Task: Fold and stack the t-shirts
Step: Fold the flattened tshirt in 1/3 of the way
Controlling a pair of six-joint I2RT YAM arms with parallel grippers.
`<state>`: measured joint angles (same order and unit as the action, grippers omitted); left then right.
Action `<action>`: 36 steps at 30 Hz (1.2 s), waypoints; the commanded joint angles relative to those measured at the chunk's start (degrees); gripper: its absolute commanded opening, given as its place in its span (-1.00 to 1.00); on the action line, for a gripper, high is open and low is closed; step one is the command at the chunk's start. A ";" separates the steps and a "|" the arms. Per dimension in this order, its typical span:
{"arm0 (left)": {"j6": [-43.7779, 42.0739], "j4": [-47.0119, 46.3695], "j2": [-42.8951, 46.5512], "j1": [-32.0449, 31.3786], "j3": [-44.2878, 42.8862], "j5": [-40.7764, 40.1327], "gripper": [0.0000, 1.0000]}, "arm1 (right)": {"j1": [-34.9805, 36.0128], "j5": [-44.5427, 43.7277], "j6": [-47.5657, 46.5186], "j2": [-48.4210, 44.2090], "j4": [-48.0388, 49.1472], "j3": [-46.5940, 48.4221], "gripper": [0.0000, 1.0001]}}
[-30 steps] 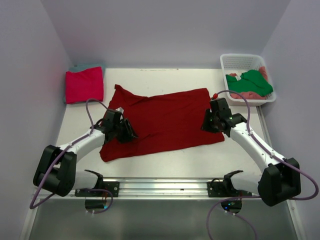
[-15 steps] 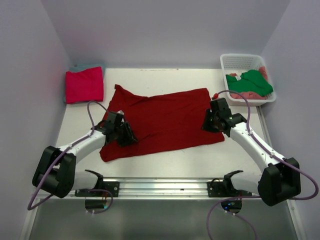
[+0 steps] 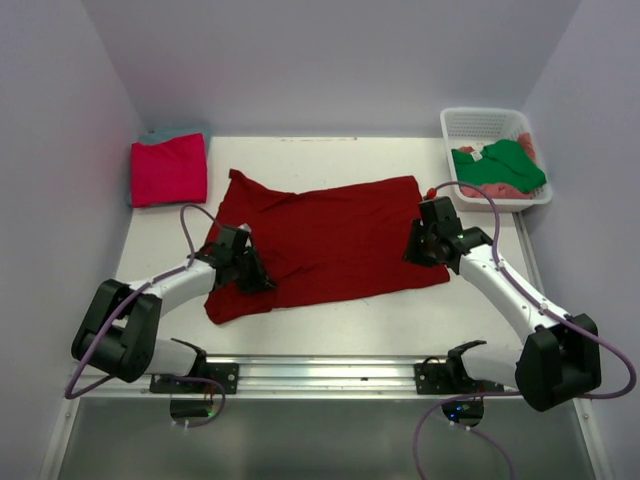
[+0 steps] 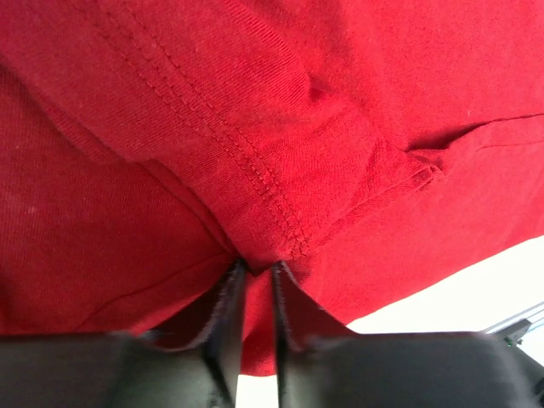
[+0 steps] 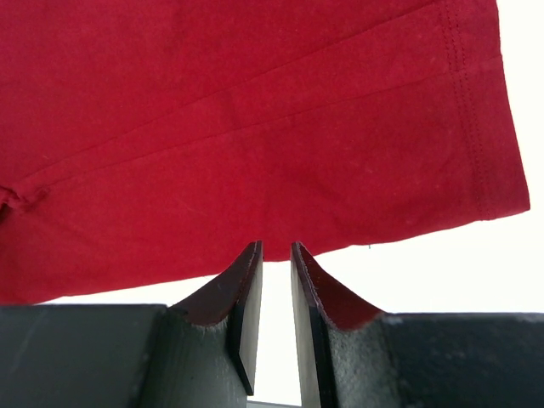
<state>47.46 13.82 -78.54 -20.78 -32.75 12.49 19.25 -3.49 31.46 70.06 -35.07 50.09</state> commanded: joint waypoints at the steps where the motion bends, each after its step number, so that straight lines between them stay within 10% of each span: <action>1: -0.62 -2.40 -0.39 -0.32 0.85 0.69 -0.67 | 0.27 -0.64 0.27 -1.07 1.06 -0.60 -0.53; 36: -2.55 1.38 9.99 -0.49 -0.30 -3.70 -0.14 | 0.27 0.06 0.44 -0.01 2.11 -0.78 -0.55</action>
<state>45.43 17.91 -71.26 -20.84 -33.19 8.43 19.25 -3.46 31.51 70.04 -34.68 49.45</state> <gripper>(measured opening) 0.426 0.229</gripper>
